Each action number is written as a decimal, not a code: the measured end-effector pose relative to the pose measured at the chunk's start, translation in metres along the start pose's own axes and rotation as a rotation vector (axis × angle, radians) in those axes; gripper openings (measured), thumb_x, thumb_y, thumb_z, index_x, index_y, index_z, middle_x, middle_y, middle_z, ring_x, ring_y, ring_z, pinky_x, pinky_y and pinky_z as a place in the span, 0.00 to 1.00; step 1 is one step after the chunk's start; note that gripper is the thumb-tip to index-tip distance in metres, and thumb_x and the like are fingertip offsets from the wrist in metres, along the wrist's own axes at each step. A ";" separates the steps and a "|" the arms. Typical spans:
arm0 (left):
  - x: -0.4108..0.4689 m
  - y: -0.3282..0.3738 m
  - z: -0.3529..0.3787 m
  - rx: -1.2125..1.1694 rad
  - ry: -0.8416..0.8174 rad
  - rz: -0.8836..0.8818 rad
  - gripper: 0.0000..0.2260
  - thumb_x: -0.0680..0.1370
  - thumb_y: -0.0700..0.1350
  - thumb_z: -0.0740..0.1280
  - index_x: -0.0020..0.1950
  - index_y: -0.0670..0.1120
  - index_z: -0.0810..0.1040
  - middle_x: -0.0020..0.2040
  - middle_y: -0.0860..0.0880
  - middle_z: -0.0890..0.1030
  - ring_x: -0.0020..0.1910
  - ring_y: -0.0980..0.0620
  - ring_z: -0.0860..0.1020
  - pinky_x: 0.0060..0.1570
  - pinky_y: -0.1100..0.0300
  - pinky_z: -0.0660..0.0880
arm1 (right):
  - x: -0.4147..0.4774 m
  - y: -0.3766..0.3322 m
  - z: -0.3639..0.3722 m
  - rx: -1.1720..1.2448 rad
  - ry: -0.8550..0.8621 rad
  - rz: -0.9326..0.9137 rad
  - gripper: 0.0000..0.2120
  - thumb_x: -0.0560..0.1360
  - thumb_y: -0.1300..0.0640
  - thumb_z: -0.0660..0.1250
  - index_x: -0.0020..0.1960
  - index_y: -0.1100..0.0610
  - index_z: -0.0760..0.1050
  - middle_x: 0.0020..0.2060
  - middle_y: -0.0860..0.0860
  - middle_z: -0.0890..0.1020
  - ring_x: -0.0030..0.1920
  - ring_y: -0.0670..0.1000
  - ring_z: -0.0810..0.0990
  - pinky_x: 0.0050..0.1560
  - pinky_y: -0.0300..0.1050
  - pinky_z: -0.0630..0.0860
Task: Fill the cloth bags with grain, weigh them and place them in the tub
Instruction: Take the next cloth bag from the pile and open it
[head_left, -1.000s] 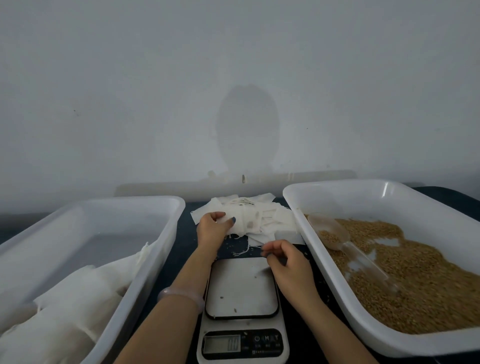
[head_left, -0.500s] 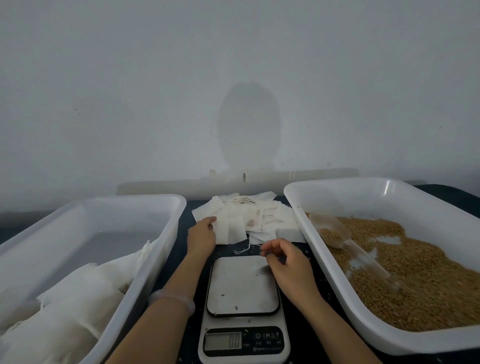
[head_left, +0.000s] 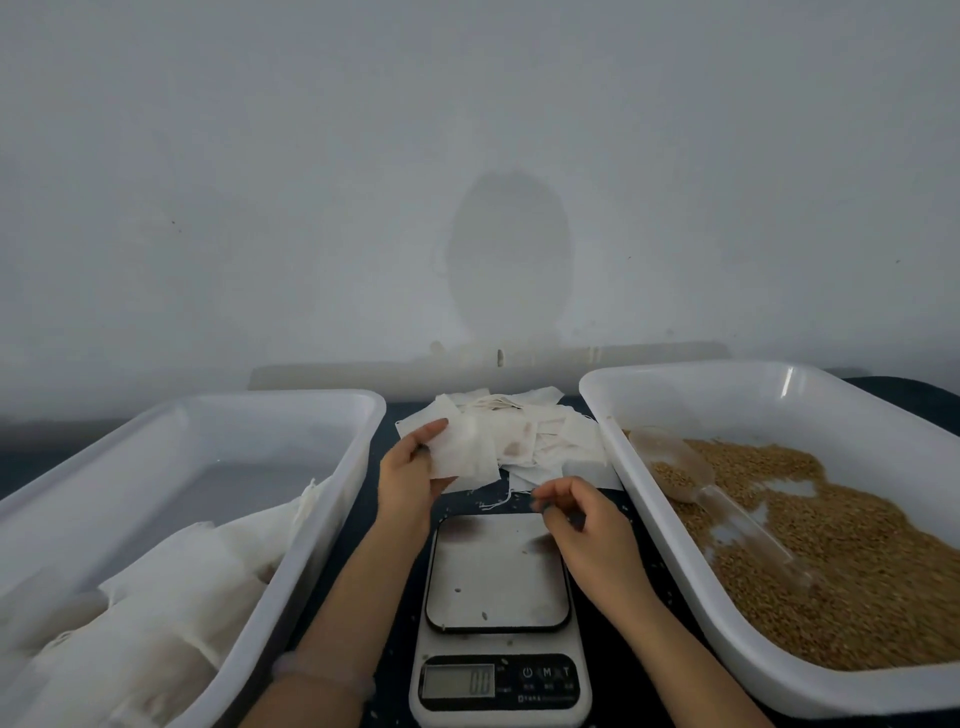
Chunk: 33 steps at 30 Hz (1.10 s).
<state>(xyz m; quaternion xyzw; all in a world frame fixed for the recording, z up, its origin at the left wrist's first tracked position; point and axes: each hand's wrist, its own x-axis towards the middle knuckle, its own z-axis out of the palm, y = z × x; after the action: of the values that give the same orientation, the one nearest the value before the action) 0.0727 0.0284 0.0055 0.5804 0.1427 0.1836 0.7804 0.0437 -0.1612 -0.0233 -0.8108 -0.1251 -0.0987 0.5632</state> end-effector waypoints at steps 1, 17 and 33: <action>-0.007 0.002 0.001 -0.134 -0.048 -0.052 0.19 0.82 0.29 0.53 0.53 0.42 0.81 0.55 0.46 0.80 0.51 0.49 0.80 0.38 0.62 0.81 | 0.000 -0.001 0.000 0.022 -0.004 -0.012 0.10 0.78 0.63 0.66 0.51 0.48 0.78 0.47 0.42 0.83 0.48 0.34 0.79 0.45 0.26 0.72; -0.059 0.005 -0.011 0.242 -0.275 0.243 0.14 0.75 0.37 0.73 0.58 0.51 0.82 0.55 0.54 0.84 0.53 0.52 0.82 0.50 0.57 0.80 | 0.000 -0.012 -0.002 0.433 -0.047 0.130 0.09 0.76 0.60 0.70 0.52 0.47 0.79 0.44 0.44 0.86 0.48 0.42 0.84 0.43 0.35 0.80; -0.059 -0.007 -0.008 0.333 -0.327 0.344 0.15 0.74 0.38 0.75 0.54 0.55 0.82 0.55 0.59 0.83 0.55 0.56 0.81 0.49 0.62 0.79 | 0.003 -0.003 -0.005 0.480 0.099 0.153 0.15 0.69 0.60 0.78 0.39 0.58 0.70 0.31 0.56 0.81 0.34 0.50 0.81 0.42 0.44 0.81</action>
<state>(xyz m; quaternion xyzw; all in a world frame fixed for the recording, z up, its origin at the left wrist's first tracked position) 0.0177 0.0070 -0.0029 0.7382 -0.0574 0.1911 0.6444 0.0450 -0.1647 -0.0180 -0.6553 -0.0557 -0.0629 0.7507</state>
